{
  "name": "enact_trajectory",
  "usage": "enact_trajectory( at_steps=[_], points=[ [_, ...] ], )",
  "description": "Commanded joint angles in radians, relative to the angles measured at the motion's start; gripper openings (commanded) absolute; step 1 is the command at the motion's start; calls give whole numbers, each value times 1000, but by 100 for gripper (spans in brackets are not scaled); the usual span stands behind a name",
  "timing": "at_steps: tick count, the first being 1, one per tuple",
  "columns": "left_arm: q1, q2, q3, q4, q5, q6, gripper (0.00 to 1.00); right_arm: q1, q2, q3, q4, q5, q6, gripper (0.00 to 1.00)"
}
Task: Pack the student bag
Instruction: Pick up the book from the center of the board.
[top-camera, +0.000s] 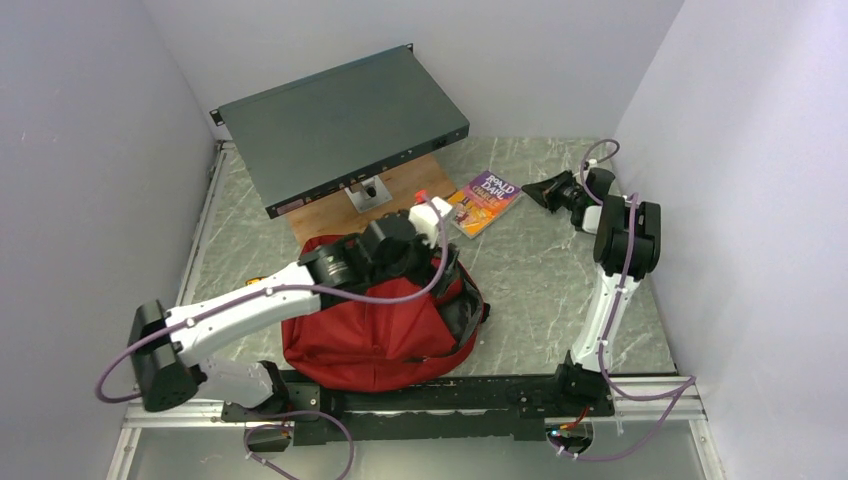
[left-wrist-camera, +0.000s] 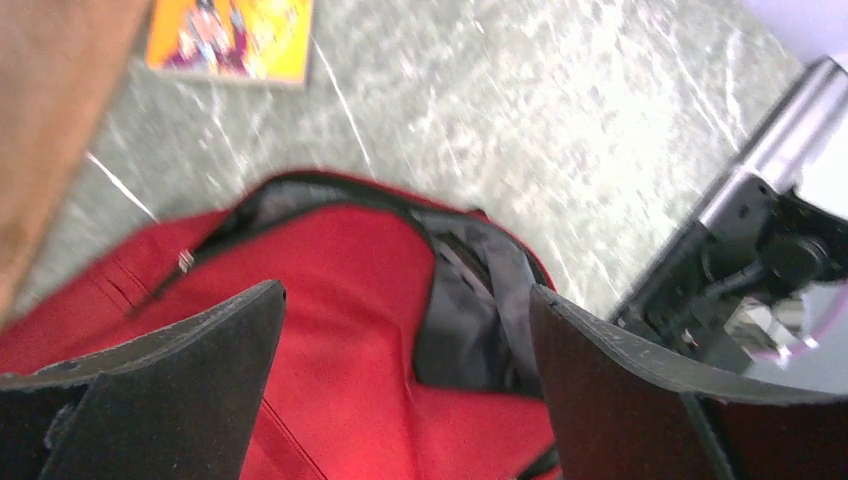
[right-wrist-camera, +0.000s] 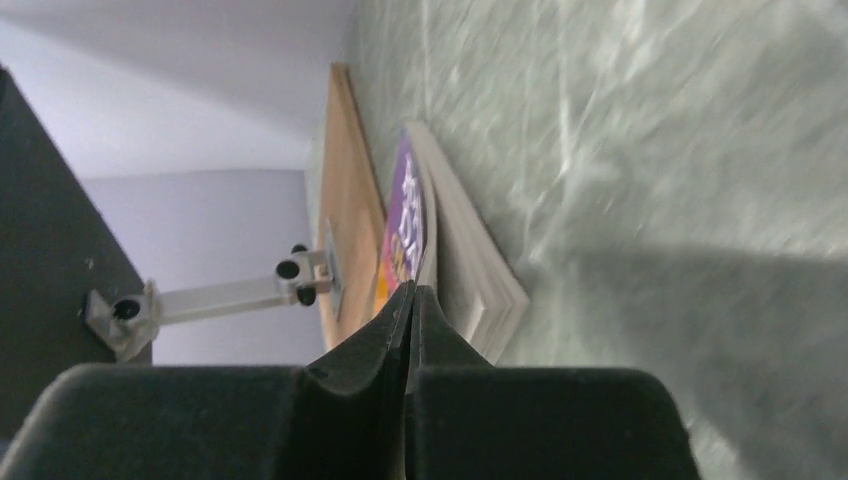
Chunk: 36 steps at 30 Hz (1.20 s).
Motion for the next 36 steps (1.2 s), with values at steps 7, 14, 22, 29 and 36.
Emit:
enact_trajectory(
  at_steps=[7, 14, 22, 29, 36],
  points=[
    [-8, 454, 459, -73, -107, 282, 100, 10, -234, -252, 87, -32, 13, 11],
    [-7, 753, 718, -63, -141, 471, 99, -33, -379, -343, -134, 108, -132, 43],
    [18, 1051, 1012, -153, -247, 601, 99, -74, -376, -409, -58, 43, -105, 50],
    [66, 1168, 1049, -106, -313, 696, 95, -74, -374, -437, 0, 35, -77, 51],
    [104, 1236, 1070, -89, -348, 753, 80, -41, -379, -455, 40, 30, -52, 51]
  ],
)
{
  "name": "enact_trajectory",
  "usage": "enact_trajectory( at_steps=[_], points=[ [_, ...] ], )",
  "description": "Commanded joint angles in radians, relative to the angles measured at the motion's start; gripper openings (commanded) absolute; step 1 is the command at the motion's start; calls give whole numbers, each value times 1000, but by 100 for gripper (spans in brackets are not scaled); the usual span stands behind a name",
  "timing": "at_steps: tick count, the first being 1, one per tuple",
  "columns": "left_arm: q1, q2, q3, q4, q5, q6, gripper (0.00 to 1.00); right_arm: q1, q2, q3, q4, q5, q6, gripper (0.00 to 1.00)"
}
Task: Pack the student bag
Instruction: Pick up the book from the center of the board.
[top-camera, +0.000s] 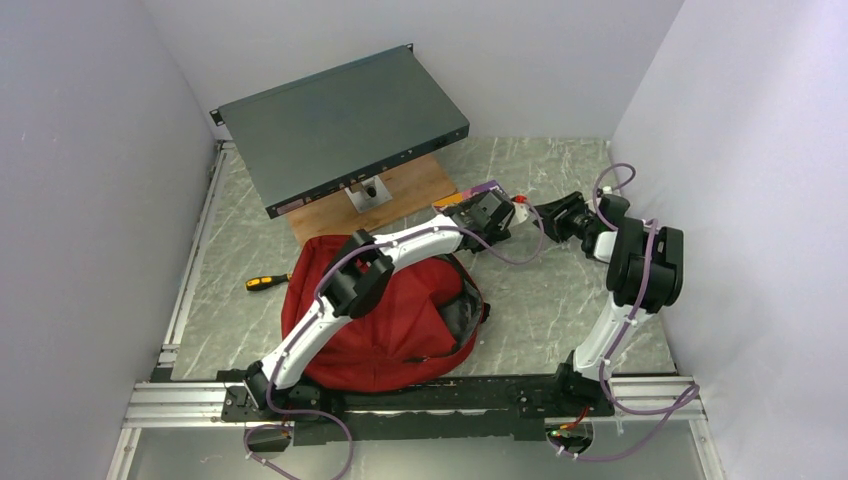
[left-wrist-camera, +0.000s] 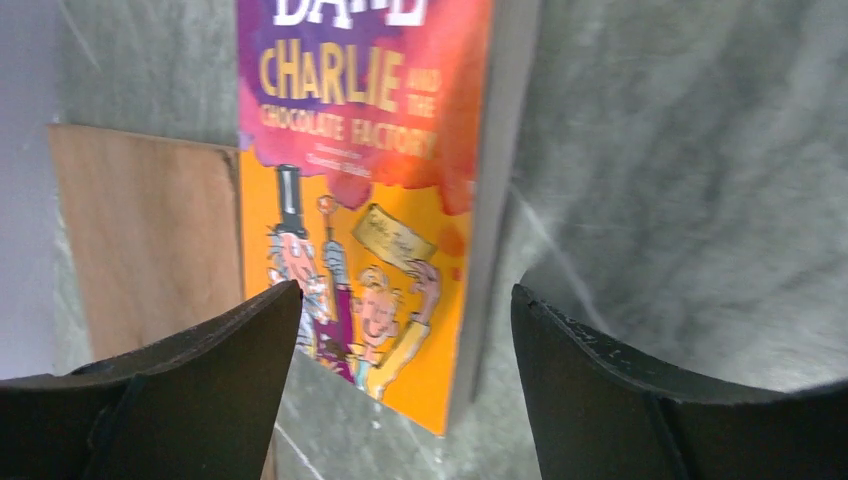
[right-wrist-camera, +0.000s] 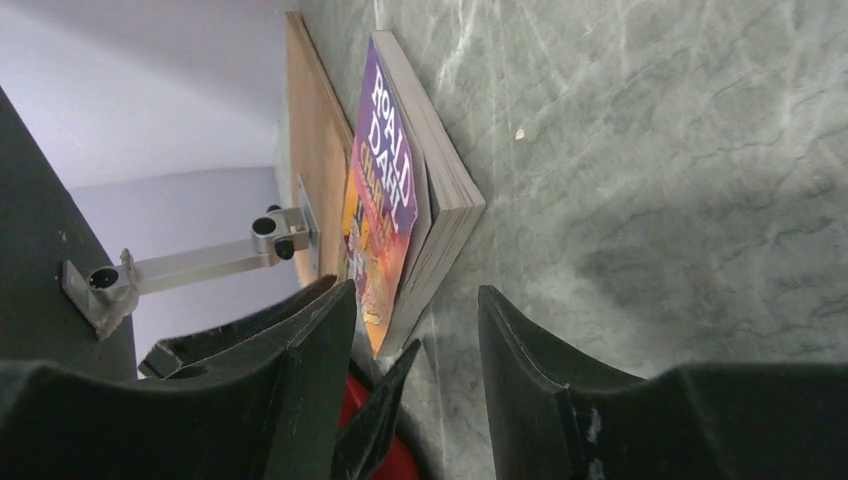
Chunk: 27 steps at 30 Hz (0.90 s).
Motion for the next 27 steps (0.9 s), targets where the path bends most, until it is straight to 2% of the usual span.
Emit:
enact_trajectory(
  at_steps=[1, 6, 9, 10, 12, 15, 18, 23, 27],
  points=[
    [19, 26, 63, 19, -45, 62, 79, 32, -18, -12, 77, -11, 8, 51],
    [48, 59, 91, -23, -36, 55, 62, 67, -24, -32, 97, 15, 14, 53],
    [62, 43, 69, -19, -14, 49, 42, 81, -11, -32, 93, 22, 17, 55],
    [65, 35, 60, -10, -10, 46, 28, 86, -7, -35, 109, 19, 27, 56],
    [65, 16, 44, 1, -7, 44, 17, 95, 2, -39, 130, 18, 43, 57],
    [64, -26, 18, 26, -7, 35, 14, 108, 18, -45, 158, 15, 70, 64],
    [65, -61, -8, 47, -19, 40, 12, 118, 49, -44, 215, -1, 119, 77],
    [64, -93, -30, 46, -27, 50, 9, 171, 101, -11, 254, 3, 181, 89],
    [66, -103, -41, 36, -22, 43, 8, 227, 156, 22, 328, 26, 258, 90]
  ],
)
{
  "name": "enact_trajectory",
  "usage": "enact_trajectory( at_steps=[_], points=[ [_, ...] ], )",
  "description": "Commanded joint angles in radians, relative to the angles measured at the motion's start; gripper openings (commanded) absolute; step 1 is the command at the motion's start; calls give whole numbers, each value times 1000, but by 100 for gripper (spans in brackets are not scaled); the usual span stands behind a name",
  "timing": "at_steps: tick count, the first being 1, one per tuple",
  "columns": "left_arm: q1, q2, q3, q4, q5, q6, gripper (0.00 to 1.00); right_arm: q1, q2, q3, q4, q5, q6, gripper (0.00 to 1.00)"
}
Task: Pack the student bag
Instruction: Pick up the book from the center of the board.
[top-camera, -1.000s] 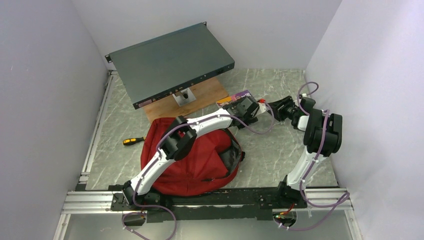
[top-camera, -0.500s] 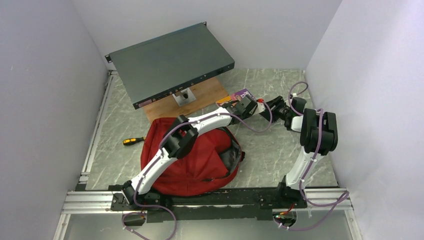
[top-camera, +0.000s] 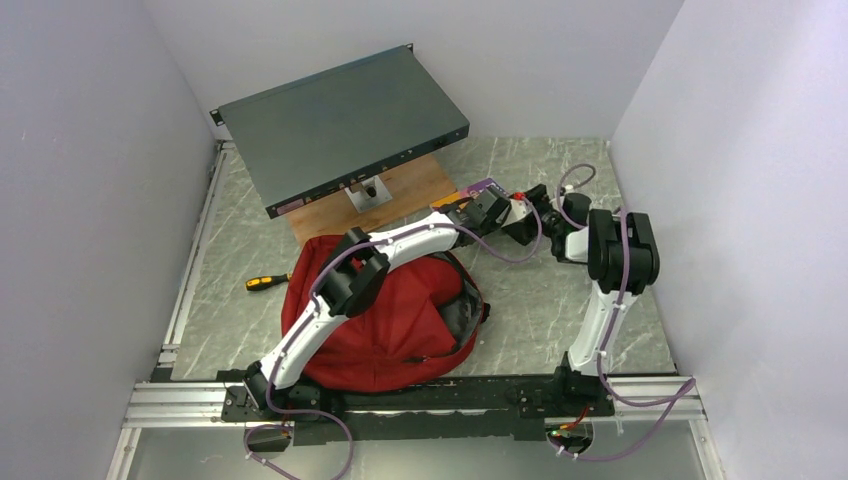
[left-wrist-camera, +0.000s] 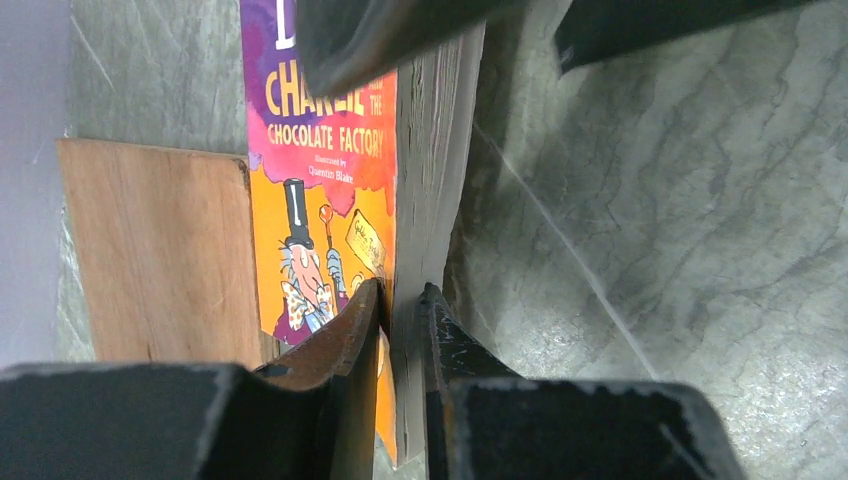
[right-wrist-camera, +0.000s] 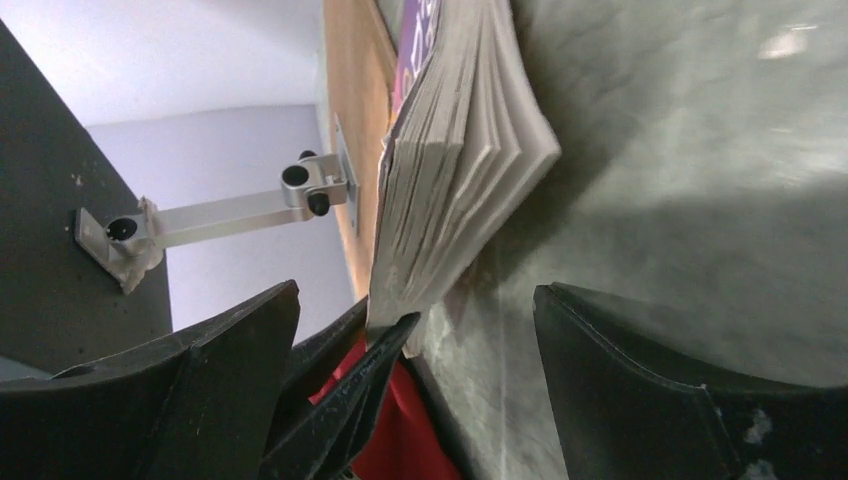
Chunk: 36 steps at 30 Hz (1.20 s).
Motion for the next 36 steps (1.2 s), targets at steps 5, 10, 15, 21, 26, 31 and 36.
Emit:
enact_trajectory(
  at_steps=[5, 10, 15, 21, 26, 31, 36],
  points=[
    [35, -91, -20, -24, -27, -20, 10, 108, 124, 100, 139, 64, 123, 85],
    [31, -160, -38, -91, 41, -68, 39, 104, 154, 107, 275, 44, 178, 56],
    [16, -285, -85, -151, 156, -170, 67, 101, 124, 98, 343, 38, 211, 25],
    [-14, -491, -191, -192, 284, -337, 88, 76, 16, 72, 237, 25, 131, 4],
    [-23, -689, -349, -168, 436, -492, 100, 30, -160, 34, 32, -5, -9, 0],
    [-23, -932, -586, -24, 533, -614, 100, 30, -401, 14, -301, 60, -232, 0],
    [-23, -1150, -785, 74, 587, -714, 100, 41, -667, -15, -573, 155, -421, 0]
  ],
)
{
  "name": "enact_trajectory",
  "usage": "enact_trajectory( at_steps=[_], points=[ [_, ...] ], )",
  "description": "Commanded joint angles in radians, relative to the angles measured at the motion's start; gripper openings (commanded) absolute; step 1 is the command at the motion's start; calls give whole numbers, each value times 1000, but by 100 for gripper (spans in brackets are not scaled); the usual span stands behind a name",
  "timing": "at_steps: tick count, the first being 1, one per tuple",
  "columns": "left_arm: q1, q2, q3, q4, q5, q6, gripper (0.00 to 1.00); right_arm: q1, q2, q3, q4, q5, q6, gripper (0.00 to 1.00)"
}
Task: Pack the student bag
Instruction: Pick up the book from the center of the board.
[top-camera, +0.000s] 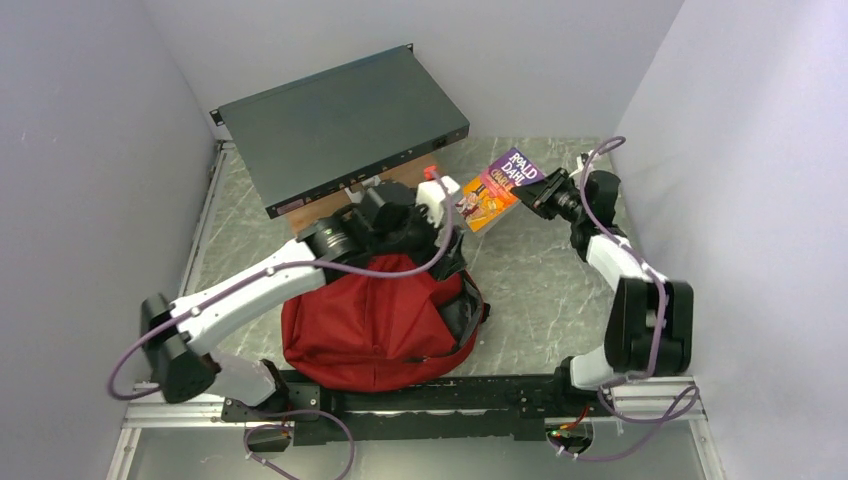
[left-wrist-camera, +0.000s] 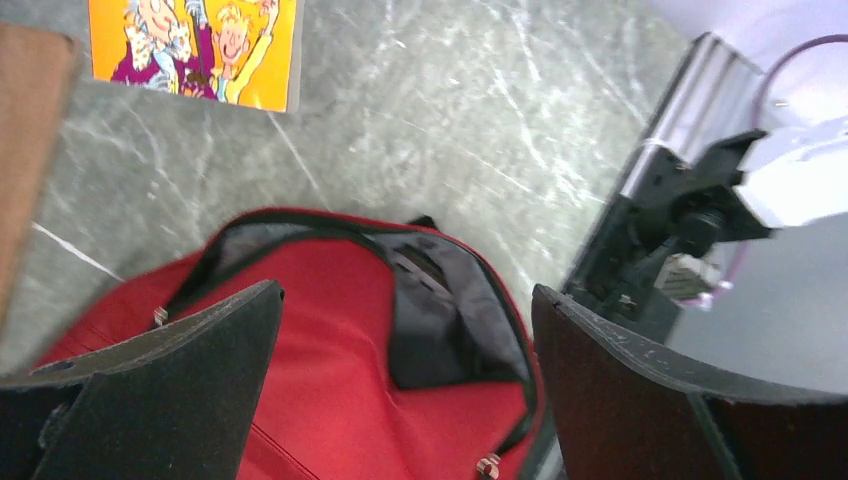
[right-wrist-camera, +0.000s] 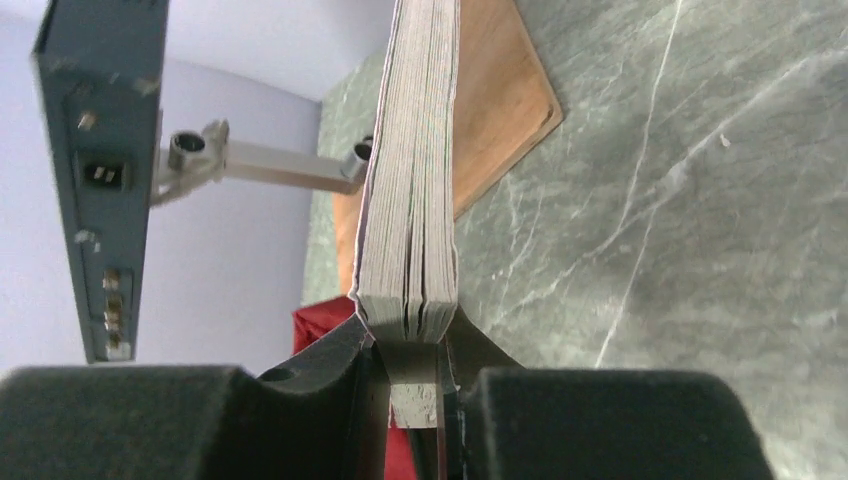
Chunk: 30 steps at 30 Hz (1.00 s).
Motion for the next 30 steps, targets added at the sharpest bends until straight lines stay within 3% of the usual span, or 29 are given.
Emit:
enact_trajectory(
  at_steps=[1, 6, 11, 19, 30],
  points=[
    [3, -182, -137, 129, 77, -139, 100, 17, -236, -23, -314, 92, -240, 0],
    [46, -394, -301, 176, 14, -276, 100, 41, -471, -23, -491, 99, -317, 0],
    [163, -587, -480, 276, -11, -513, 100, 95, -660, -50, -469, 0, -213, 0],
    [225, -761, -674, 505, 8, -698, 100, 225, -717, -203, 37, -107, 268, 0],
    [229, -838, -892, 848, 0, -903, 100, 360, -614, -312, 519, -5, 642, 0]
  ],
)
